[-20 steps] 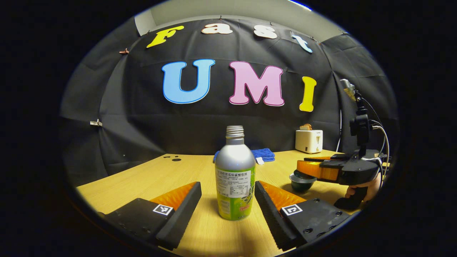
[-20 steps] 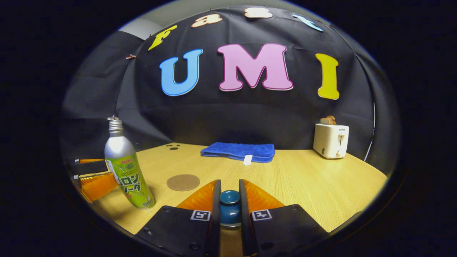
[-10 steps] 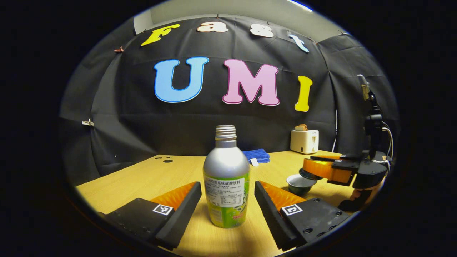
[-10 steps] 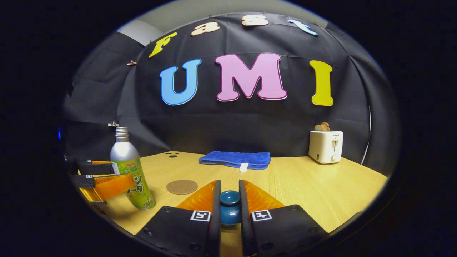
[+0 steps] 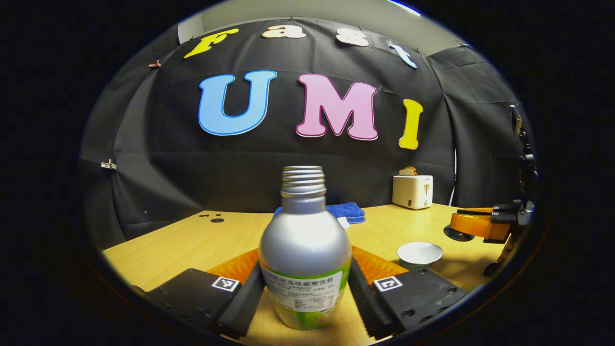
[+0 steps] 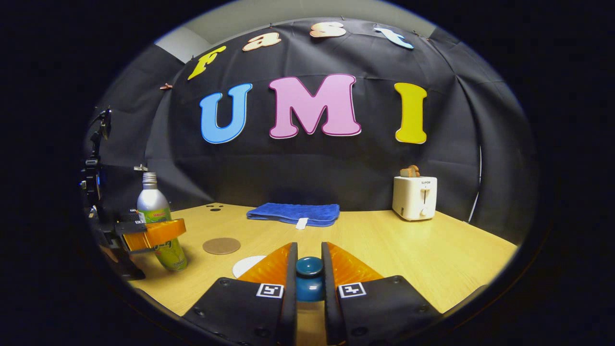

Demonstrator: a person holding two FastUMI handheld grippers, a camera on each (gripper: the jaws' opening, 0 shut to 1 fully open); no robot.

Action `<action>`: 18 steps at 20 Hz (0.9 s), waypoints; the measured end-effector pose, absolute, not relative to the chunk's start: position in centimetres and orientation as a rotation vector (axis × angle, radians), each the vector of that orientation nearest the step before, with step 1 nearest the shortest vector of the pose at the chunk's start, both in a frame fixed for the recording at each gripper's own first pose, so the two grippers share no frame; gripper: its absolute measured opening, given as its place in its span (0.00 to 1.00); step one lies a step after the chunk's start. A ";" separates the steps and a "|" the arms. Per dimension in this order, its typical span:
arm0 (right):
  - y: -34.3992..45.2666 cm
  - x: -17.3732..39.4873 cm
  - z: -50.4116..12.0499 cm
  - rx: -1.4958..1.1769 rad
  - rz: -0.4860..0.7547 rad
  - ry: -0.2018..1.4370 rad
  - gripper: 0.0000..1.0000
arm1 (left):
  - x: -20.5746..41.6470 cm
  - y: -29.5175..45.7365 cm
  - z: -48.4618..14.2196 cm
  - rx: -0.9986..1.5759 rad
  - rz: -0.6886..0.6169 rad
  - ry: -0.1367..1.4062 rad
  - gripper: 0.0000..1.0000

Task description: Open the teacup lid with one hand, grasp the water bottle and pour water into the teacup with the other hand; after pouring, place the water bottle on the coaster and then close the teacup lid.

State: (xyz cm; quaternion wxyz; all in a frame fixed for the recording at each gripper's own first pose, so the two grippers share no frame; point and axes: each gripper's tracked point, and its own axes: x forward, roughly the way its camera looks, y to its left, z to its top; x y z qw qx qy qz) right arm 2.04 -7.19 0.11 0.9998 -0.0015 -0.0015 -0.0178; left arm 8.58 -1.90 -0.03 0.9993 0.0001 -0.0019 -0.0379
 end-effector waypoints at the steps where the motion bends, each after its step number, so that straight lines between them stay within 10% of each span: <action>1: -7.9 2.0 0.1 -0.002 -0.044 -0.003 0.27 | 8.6 -2.0 0.0 0.001 -0.084 -0.004 0.84; 18: -12.5 1.8 0.2 -0.002 -0.062 -0.004 0.27 | 12.2 -5.1 3.1 0.934 -0.059 0.010 0.80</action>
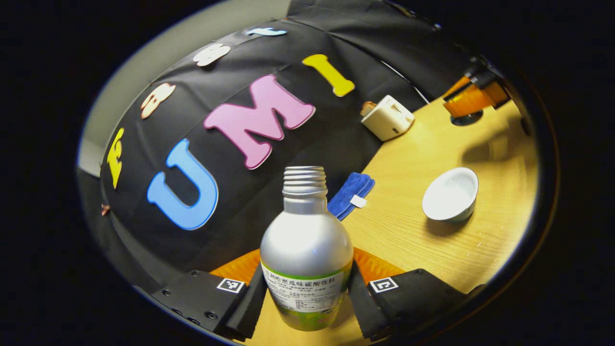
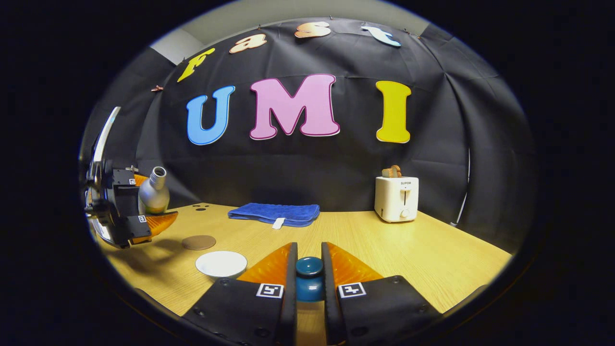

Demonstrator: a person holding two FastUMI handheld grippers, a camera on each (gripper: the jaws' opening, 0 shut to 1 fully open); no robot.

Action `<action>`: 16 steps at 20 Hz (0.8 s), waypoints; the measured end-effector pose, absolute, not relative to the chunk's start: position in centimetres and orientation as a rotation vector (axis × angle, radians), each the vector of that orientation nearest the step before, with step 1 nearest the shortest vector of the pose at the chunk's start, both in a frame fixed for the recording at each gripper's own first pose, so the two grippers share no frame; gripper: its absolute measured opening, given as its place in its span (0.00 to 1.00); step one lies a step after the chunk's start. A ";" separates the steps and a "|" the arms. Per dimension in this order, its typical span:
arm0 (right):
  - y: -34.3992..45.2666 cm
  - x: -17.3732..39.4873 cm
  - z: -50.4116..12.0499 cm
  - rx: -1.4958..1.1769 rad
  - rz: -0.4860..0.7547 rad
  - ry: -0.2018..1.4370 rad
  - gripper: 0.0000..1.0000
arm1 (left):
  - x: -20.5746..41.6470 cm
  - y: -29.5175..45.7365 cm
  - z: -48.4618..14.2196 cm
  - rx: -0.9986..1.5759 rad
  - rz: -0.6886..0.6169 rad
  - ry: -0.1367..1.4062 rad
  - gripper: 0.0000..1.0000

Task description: Open the teacup lid with one hand, grasp the water bottle and pour water into the teacup with the other hand; after pouring, place the water bottle on the coaster and then close the teacup lid.

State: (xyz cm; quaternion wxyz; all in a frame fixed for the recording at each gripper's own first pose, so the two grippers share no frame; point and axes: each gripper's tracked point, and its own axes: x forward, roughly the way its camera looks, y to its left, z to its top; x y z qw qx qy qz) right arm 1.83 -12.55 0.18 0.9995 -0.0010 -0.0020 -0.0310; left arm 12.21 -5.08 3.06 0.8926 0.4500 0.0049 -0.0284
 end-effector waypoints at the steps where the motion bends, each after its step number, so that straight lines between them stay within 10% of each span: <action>1: -12.8 1.8 0.2 -0.002 -0.061 -0.004 0.27 | 12.6 -5.5 3.0 0.987 -0.071 0.010 0.80; 16: -14.6 1.8 0.3 -0.002 -0.069 -0.004 0.27 | 14.9 -10.0 0.8 1.681 -0.272 0.048 0.80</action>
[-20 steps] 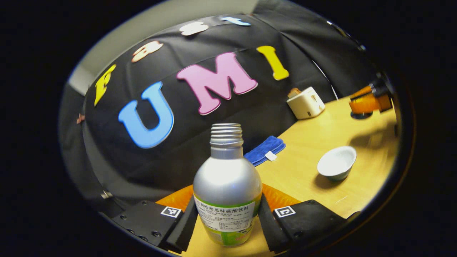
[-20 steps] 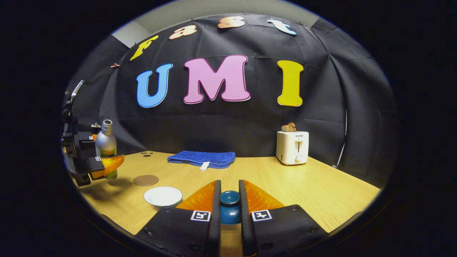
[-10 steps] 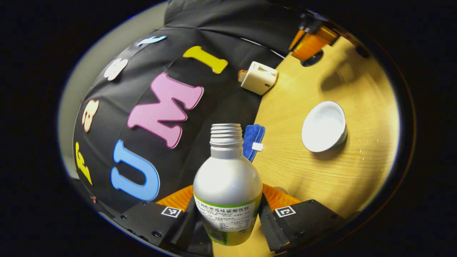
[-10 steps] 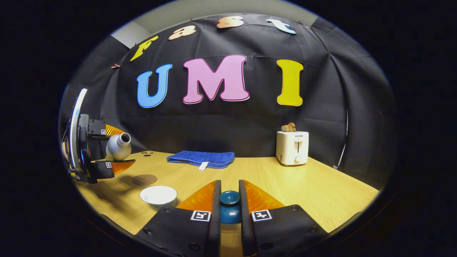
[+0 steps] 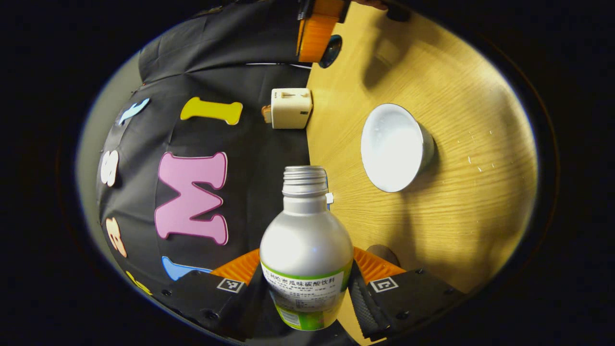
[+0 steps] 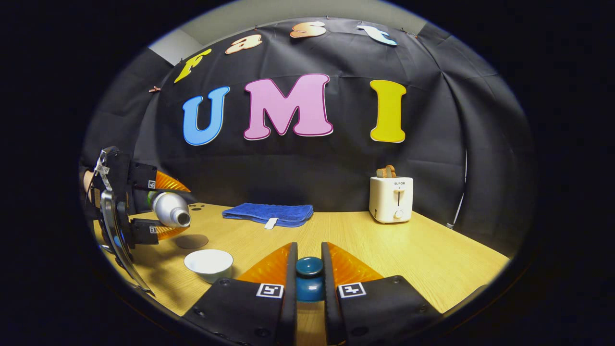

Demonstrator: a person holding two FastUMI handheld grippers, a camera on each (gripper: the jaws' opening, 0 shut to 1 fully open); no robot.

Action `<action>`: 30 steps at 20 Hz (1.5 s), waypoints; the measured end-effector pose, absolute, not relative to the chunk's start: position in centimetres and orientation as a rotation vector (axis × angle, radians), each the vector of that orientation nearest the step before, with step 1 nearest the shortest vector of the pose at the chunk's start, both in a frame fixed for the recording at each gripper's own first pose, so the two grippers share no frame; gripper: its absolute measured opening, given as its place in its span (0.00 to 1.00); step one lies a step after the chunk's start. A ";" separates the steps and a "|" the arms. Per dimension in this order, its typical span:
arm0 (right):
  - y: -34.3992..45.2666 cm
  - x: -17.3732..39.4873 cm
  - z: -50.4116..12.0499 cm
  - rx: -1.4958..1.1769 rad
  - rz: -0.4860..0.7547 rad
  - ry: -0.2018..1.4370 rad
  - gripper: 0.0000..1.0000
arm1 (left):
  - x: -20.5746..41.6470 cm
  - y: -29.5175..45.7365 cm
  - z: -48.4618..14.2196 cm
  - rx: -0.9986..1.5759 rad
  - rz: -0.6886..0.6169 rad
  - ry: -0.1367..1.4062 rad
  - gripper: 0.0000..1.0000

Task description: Open the teacup lid with one hand, grasp the water bottle and pour water into the teacup with the other hand; after pouring, place the water bottle on the coaster and then close the teacup lid.

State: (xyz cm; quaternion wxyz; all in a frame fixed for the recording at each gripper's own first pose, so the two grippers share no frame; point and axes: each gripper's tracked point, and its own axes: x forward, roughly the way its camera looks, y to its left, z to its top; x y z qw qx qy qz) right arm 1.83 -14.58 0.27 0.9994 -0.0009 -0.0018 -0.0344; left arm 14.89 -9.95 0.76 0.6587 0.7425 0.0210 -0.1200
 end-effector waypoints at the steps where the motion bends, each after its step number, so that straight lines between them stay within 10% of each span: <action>1: -14.5 1.8 0.3 -0.002 -0.067 -0.004 0.27 | 14.9 -9.9 0.7 1.713 -0.280 0.055 0.80; 30: -14.3 1.8 0.2 -0.002 -0.047 -0.003 0.27 | 14.4 -10.6 0.7 2.321 -0.365 0.107 0.80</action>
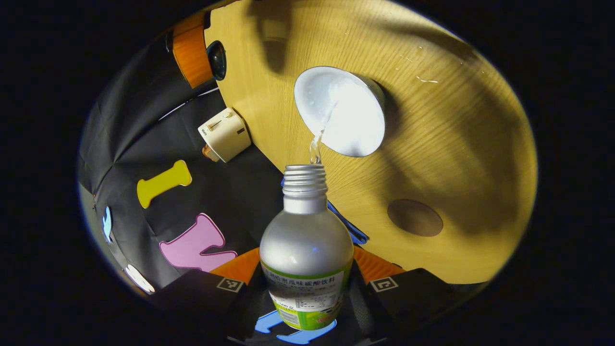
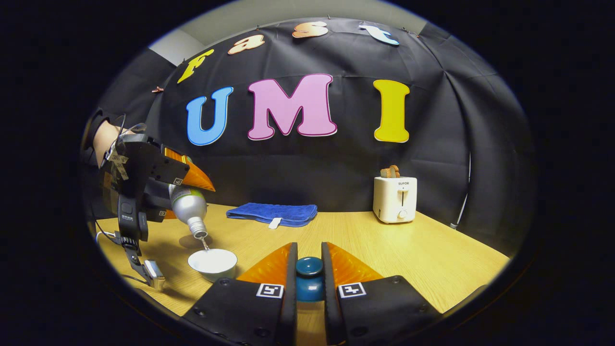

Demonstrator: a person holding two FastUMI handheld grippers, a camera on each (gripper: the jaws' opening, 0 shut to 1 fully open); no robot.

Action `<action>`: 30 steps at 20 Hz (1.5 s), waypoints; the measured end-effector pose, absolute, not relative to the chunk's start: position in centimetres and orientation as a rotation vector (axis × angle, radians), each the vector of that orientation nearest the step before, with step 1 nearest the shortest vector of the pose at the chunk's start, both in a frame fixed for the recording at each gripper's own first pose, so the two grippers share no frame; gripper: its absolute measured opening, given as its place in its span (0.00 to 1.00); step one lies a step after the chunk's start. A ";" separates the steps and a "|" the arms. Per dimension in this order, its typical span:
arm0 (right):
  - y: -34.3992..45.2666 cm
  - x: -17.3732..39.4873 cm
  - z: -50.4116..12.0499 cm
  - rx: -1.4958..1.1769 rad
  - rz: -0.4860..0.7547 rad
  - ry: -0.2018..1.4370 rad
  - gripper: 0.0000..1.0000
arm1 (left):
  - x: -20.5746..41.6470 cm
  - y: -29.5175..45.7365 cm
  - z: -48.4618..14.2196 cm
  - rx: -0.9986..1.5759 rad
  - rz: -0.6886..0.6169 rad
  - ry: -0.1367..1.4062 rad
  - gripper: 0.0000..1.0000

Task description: Open the teacup lid with one hand, grasp the water bottle and pour water into the teacup with the other hand; after pouring, place the water bottle on the coaster and then close the teacup lid.

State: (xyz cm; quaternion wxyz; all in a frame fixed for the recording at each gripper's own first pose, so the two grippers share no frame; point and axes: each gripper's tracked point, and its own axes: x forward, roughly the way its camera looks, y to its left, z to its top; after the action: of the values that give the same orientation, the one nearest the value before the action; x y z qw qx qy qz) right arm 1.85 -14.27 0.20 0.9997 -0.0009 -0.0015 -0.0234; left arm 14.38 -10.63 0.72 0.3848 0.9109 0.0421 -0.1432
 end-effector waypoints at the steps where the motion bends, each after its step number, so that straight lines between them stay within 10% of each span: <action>1: -14.3 1.9 0.2 -0.002 -0.047 -0.003 0.27 | 14.4 -10.7 0.9 2.338 -0.365 0.110 0.80; 30: -14.2 1.7 0.2 -0.002 -0.040 -0.002 0.27 | 14.2 -12.0 2.3 2.405 -0.330 0.049 0.80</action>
State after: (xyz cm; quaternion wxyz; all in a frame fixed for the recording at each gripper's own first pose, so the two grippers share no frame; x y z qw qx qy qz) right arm 1.69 -14.17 0.22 0.9998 -0.0011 -0.0012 -0.0201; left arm 14.22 -11.96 2.26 0.3492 0.9282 0.0188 -0.1274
